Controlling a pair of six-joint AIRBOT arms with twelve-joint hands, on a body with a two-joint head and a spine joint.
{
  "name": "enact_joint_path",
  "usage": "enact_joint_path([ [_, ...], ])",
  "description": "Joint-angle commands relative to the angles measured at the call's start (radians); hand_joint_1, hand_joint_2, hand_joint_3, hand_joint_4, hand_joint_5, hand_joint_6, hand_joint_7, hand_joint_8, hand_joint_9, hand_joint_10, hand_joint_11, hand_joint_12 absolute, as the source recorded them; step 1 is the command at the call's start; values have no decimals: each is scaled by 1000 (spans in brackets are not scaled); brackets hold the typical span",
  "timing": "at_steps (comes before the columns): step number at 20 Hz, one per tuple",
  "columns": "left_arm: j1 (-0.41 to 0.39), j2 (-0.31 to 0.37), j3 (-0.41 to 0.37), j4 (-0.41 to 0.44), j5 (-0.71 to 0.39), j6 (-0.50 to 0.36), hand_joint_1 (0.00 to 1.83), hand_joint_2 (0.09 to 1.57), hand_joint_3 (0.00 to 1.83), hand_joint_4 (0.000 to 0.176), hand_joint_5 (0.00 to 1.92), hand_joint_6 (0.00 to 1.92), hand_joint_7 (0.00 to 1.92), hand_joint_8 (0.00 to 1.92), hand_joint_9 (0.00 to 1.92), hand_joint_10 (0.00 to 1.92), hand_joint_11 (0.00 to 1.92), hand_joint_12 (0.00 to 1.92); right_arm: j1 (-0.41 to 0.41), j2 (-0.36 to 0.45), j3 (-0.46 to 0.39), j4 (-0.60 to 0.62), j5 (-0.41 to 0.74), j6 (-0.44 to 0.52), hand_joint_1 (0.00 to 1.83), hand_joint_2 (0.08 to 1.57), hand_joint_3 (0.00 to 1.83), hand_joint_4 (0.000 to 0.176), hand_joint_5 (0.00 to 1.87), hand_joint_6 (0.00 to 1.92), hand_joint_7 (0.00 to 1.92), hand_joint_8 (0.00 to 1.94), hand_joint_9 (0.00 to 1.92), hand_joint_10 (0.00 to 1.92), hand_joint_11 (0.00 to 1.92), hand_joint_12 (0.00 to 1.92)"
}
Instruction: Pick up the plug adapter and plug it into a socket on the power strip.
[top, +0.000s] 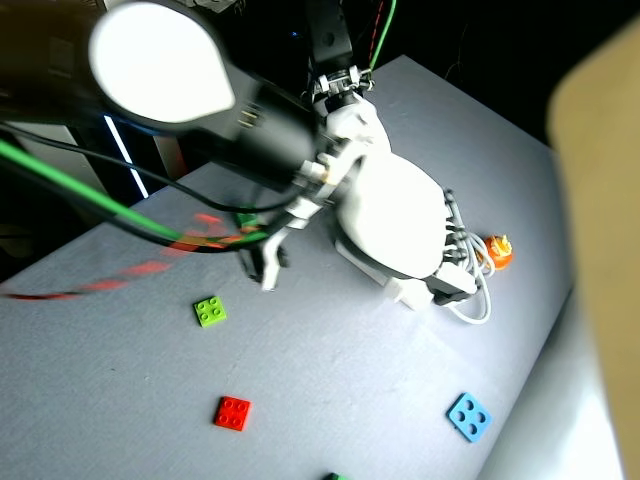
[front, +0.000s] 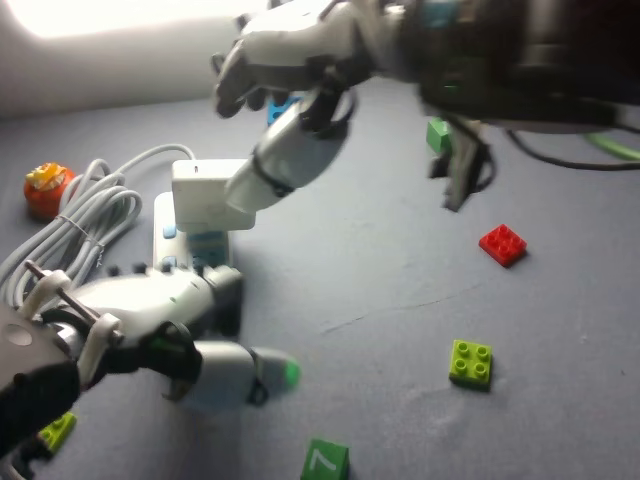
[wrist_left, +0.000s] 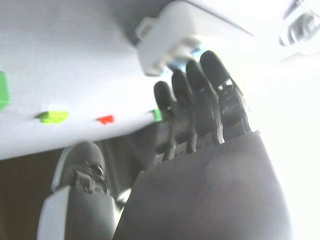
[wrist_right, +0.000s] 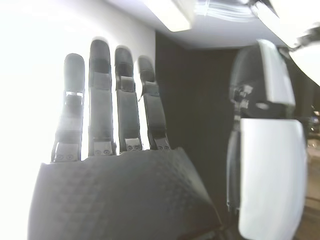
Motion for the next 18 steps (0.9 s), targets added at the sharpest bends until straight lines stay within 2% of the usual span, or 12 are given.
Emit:
enact_joint_path([
  [1,-17,13,0,33,3,-5,299,1155,0,0,0,1921,0,1921,0,1921,0,1921,20,45,-38,-31,64,10,575,939,0,0,11,1263,13,1344,88,1441,0,1616],
  [3,-40,25,12,33,17,-2,287,1155,0,0,30,1921,0,1921,0,1921,0,1921,34,143,-130,-23,64,12,616,931,0,0,3,1429,0,1483,38,1616,12,1758],
  [6,-82,42,30,33,51,11,210,1168,3,0,50,1921,4,1921,0,1921,0,1921,47,247,-222,-15,61,32,633,926,0,0,3,1517,0,1665,32,1797,32,1909],
  [9,-149,58,54,33,95,61,222,1168,1,0,71,1914,12,1921,4,1921,0,1921,51,311,-275,-14,54,30,657,925,0,0,0,1652,0,1863,65,1918,105,1921],
  [11,-199,75,62,33,104,96,244,1216,5,0,312,1771,265,1864,220,1921,208,1921,47,346,-295,-14,57,15,640,922,0,0,0,1867,0,1938,82,1921,112,1921],
  [12,-218,86,65,33,109,110,151,1266,15,0,565,1891,550,1910,447,1921,438,1921,43,362,-302,-14,66,6,623,919,0,0,0,1910,0,1940,103,1921,149,1921],
  [13,-230,93,67,33,116,119,122,1273,8,0,777,1915,775,1919,642,1921,637,1921,38,373,-307,-14,76,0,609,914,0,0,4,1919,0,1941,91,1921,171,1921],
  [14,-248,108,69,33,126,133,113,1273,3,0,1039,1920,1076,1921,920,1921,929,1921,31,389,-315,-14,84,-19,613,907,0,0,33,1921,0,1941,72,1921,190,1921],
  [16,-269,132,69,33,136,153,239,1247,1,0,1302,1921,1358,1921,1271,1921,1323,1921,21,406,-325,-14,77,-40,589,922,1,0,160,1921,65,1941,190,1921,306,1921],
  [17,-283,147,71,33,147,165,264,1235,0,7,1362,1921,1424,1921,1360,1921,1414,1921,15,413,-329,-14,72,-40,584,930,2,0,227,1921,140,1941,267,1921,375,1921],
  [18,-292,155,75,33,161,171,311,1229,0,72,1426,1921,1493,1921,1443,1921,1498,1921,14,418,-332,-14,70,-42,543,954,6,0,353,1921,293,1941,377,1921,493,1921],
])
